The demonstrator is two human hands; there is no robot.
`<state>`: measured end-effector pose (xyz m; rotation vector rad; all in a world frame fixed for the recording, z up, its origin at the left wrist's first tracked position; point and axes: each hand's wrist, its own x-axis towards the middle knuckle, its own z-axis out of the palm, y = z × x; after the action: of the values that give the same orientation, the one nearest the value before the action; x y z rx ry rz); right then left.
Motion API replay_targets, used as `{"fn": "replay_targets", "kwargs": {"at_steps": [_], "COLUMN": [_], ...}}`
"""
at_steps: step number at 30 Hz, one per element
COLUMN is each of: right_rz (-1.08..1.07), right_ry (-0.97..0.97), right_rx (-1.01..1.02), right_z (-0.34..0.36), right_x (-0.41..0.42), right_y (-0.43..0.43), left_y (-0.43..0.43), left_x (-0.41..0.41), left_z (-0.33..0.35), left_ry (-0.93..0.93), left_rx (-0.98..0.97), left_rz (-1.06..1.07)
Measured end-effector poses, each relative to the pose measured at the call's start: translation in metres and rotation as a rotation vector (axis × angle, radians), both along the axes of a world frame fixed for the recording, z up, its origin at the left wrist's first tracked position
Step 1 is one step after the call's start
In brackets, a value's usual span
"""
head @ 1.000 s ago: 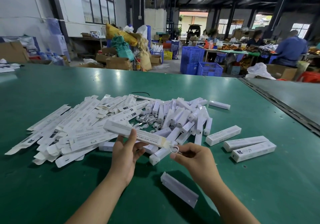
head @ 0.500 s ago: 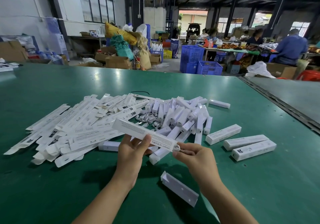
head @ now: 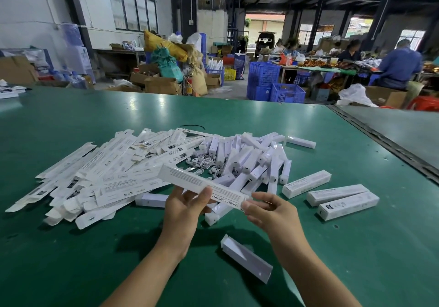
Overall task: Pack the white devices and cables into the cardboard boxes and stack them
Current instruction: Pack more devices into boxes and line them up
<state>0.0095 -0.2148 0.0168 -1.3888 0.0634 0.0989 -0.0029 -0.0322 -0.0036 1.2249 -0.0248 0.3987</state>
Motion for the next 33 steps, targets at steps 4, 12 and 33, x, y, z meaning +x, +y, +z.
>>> {"fn": "replay_targets", "kwargs": {"at_steps": [4,12,33], "right_rz": [0.12,0.159,-0.034], "right_ry": [-0.017,-0.287,-0.679], "right_rx": [-0.067,-0.47,-0.606], "right_z": [0.0,0.0,-0.017], "right_x": [0.0,-0.007,-0.011], "right_y": [-0.001,0.0,0.019], "left_y": [0.002,0.002,-0.005], "left_x": [0.003,0.007,0.007], "left_z": [0.0,-0.01,-0.01], "left_ry": [0.026,0.089,0.112], "left_rx": [-0.047,0.02,0.119], "left_rz": [0.012,-0.001,-0.044]}}
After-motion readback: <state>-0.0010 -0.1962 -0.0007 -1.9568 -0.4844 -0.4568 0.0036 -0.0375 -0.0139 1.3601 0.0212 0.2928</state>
